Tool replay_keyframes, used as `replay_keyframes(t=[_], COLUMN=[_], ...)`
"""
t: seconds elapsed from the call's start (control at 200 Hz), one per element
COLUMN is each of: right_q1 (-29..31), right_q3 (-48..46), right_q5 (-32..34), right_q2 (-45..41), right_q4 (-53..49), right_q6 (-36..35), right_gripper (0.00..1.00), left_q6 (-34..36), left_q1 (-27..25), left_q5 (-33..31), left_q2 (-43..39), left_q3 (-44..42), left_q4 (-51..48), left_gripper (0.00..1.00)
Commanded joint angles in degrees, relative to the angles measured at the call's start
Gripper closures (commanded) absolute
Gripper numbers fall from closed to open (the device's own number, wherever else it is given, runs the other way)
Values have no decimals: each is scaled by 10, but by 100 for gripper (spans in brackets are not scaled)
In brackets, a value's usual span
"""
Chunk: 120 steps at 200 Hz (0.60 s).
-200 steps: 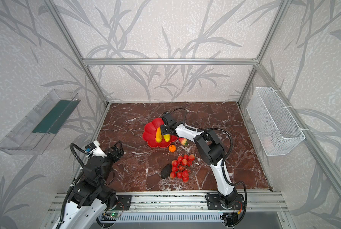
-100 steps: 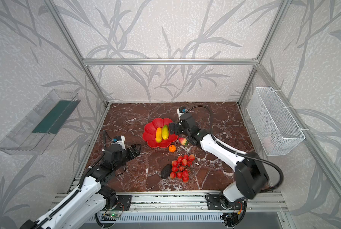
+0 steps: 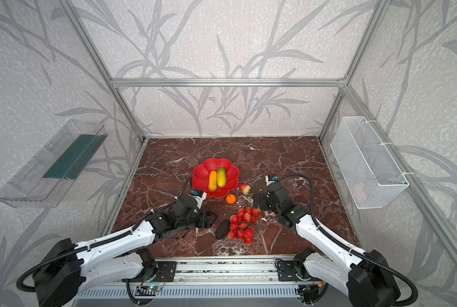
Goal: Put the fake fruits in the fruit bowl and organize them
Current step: 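Grasp the dark avocado with the left gripper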
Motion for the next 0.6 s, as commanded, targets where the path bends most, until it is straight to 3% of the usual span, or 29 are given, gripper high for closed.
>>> replay_keyframes(t=[0.0, 0.48, 0.595], right_q1=[-2, -2, -3], right_q3=[2, 6, 1], right_q5=[5, 0, 4], right_q2=[-13, -5, -15], right_q4=[-1, -2, -3], right_q6=[11, 19, 19], right_gripper=[1, 1, 1], left_q6=[23, 23, 24], left_q1=[-31, -66, -69], left_q5=[-20, 1, 7], left_q2=[30, 155, 186], left_q3=[34, 72, 82], left_q4=[-16, 7, 5], left_gripper=[24, 24, 31])
